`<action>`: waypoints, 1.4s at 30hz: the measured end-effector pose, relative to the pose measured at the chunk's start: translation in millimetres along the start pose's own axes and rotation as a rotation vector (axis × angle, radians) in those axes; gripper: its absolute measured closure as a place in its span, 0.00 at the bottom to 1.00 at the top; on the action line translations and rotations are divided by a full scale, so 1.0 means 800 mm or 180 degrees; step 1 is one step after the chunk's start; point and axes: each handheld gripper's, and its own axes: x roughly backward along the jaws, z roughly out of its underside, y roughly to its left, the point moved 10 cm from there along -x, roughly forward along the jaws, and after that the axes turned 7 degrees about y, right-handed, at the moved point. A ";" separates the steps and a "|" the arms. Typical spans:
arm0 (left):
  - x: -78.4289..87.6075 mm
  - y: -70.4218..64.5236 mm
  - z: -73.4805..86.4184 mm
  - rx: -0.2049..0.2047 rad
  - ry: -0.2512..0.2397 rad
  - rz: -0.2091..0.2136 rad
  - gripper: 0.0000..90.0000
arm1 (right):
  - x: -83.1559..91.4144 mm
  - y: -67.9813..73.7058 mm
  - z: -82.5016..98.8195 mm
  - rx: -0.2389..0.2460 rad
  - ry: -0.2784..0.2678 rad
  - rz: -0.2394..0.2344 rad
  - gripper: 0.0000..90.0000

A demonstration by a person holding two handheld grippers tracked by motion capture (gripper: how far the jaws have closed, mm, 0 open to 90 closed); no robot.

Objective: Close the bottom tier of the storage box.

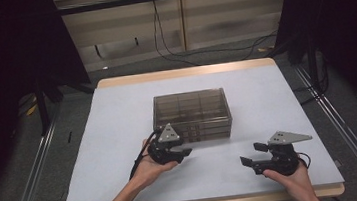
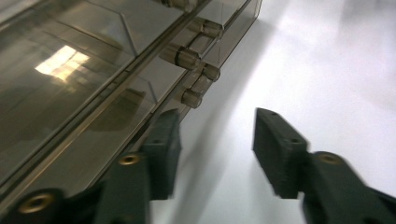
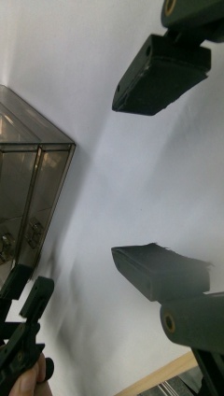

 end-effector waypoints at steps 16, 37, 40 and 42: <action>0.039 -0.012 0.010 0.0024 -0.0207 -0.0042 0.08 | 0.001 0.000 0.000 0.0004 -0.0022 0.0004 0.23; 0.087 -0.022 0.073 0.0202 -0.0252 -0.0168 0.04 | 0.003 -0.002 0.000 -0.0032 -0.0029 0.0043 0.19; 0.097 -0.018 0.090 0.0271 -0.0218 -0.0310 0.05 | 0.002 -0.002 -0.001 -0.0029 -0.0033 0.0046 0.19; 0.102 -0.017 0.098 0.0327 -0.0211 -0.0326 0.05 | 0.002 -0.002 0.000 -0.0042 -0.0028 0.0050 0.19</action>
